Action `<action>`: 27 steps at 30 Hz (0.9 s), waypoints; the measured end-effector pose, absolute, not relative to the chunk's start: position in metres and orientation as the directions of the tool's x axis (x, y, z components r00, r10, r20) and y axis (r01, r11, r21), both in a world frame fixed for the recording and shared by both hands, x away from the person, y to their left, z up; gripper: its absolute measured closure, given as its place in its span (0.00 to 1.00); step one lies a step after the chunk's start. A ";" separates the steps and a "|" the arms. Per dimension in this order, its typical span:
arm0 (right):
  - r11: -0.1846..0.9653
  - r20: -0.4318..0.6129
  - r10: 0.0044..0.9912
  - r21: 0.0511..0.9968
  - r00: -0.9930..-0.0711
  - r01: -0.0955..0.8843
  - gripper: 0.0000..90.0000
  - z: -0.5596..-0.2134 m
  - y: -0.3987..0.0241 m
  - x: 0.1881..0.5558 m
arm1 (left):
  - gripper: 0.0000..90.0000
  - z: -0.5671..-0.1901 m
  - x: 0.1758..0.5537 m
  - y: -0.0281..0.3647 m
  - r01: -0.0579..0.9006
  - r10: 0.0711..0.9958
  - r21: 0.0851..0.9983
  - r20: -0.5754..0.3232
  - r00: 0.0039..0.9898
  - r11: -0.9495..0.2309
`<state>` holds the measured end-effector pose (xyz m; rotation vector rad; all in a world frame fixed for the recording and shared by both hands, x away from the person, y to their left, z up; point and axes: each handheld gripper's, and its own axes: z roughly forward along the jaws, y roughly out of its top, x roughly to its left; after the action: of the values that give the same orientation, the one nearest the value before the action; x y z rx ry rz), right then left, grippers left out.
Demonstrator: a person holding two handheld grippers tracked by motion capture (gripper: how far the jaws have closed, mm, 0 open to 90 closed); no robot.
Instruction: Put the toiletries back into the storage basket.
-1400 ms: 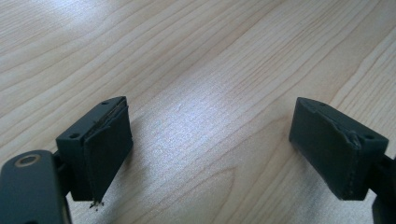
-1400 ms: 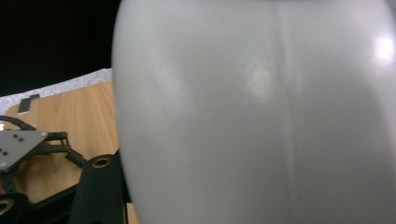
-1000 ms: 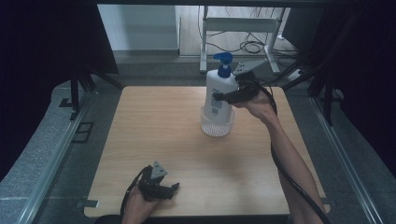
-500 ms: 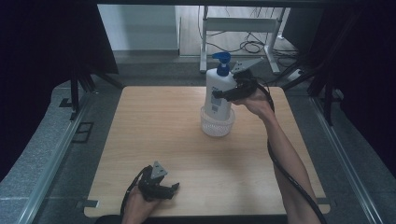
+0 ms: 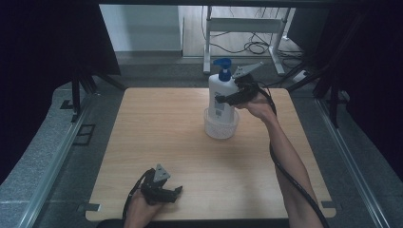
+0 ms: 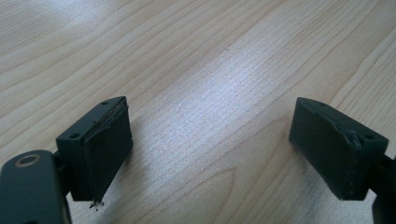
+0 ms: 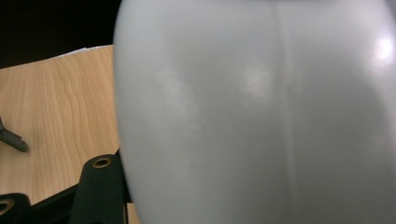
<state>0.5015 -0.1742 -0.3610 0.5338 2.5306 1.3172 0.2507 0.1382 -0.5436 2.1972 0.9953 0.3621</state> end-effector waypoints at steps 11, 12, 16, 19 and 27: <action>0.548 -0.029 0.420 0.805 -0.907 0.228 0.42 -0.383 -0.173 0.506 | 0.14 -0.544 0.251 0.138 0.553 0.745 0.689 -0.029 0.667 -0.468; 0.549 -0.028 0.420 0.804 -0.907 0.229 0.42 -0.385 -0.173 0.506 | 0.14 -0.544 0.251 0.138 0.552 0.744 0.689 -0.028 0.667 -0.469; 0.550 -0.019 0.422 0.801 -0.906 0.239 0.42 -0.394 -0.172 0.507 | 0.14 -0.544 0.251 0.138 0.553 0.745 0.689 -0.029 0.667 -0.469; 0.553 -0.017 0.423 0.797 -0.906 0.244 0.42 -0.399 -0.172 0.508 | 0.14 -0.544 0.251 0.138 0.553 0.745 0.689 -0.028 0.667 -0.469; 0.553 -0.015 0.433 0.794 -0.901 0.253 0.42 -0.412 -0.173 0.508 | 0.14 -0.544 0.251 0.138 0.550 0.743 0.689 -0.026 0.669 -0.471</action>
<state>0.5084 -0.1734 -0.4118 0.5776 2.5795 1.2674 0.2507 0.1383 -0.5437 2.1982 0.9927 0.3634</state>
